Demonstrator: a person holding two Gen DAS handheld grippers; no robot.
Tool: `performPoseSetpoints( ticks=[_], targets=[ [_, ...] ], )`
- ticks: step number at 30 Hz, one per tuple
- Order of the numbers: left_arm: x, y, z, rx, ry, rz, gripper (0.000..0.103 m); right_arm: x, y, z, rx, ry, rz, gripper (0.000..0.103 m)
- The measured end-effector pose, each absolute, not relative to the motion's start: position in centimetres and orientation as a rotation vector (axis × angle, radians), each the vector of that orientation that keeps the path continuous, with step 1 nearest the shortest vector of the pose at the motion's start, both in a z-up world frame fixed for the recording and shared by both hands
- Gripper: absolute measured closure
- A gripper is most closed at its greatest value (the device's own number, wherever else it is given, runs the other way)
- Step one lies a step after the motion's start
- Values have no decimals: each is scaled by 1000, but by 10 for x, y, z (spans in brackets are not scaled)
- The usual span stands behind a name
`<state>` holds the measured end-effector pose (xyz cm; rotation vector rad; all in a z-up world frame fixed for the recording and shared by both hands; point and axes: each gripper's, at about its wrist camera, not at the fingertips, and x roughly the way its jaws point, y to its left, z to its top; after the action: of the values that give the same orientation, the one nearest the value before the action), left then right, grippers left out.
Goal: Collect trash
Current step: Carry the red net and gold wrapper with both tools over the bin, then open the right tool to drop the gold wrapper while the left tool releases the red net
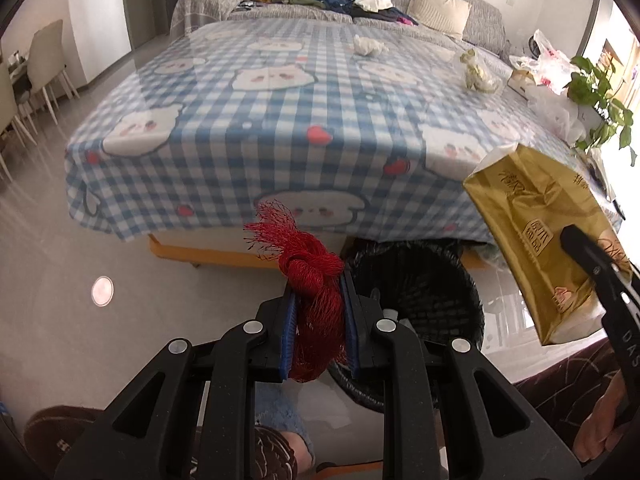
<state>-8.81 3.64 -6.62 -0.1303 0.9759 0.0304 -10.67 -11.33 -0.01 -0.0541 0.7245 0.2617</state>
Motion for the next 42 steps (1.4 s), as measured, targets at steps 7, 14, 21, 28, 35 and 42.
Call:
performPoseSetpoints(
  ticks=[7,14,21,28,35,42],
  targets=[
    [-82,33,-106,-115,1040,45,84,-112,-110,-29,-62,772,260,96],
    [-71,33,-143,-104,1090,74,84,-101,-110,-62,-62,844,251,96],
    [-66,26,-159,-77,1114,64,84,-87,-107,-91,-37,905,260,96],
    [-67,34,-168,-93,1144,89,84,-78,-94,-111,-62,943,270,96],
    [-69,33,-167,-105,1138,93,84,-73,-90,-110,-47,937,266,71],
    [-67,17,-170,-93,1144,72,84,-66,-114,-106,-4,937,212,38]
  ],
)
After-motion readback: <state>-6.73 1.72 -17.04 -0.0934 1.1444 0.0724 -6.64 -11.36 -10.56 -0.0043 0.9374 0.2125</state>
